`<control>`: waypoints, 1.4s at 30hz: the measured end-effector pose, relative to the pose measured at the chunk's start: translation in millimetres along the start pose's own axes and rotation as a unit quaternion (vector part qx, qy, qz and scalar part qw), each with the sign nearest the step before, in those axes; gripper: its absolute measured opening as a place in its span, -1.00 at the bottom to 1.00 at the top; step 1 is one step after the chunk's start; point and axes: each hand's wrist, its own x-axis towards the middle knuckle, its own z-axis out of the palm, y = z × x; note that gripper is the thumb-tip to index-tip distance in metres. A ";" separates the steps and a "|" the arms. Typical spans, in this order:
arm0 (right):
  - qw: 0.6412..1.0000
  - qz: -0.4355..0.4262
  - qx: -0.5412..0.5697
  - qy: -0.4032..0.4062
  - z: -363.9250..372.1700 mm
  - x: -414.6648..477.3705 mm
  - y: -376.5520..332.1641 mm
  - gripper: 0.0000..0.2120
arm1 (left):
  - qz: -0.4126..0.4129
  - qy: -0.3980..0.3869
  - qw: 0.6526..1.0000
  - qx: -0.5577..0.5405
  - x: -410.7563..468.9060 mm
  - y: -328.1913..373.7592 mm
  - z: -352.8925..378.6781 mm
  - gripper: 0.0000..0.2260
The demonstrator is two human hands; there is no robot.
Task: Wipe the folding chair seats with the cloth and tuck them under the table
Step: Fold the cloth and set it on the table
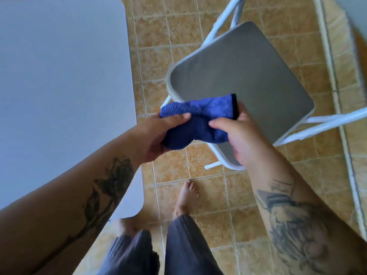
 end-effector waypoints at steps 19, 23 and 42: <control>0.923 -0.078 -0.356 -0.126 187.4 -109.3 101.7 -0.53 | 0.059 0.324 0.857 0.396 -153.0 -123.0 -179.6 -0.36; 0.866 -0.145 -0.466 -0.110 191.9 -108.9 113.6 -0.55 | 0.091 0.367 0.797 0.471 -144.8 -144.5 -184.2 -0.31; 0.634 -0.413 -0.635 -0.156 173.9 -100.6 164.6 -0.48 | 0.216 0.287 0.629 0.690 -128.9 -177.6 -204.6 -0.41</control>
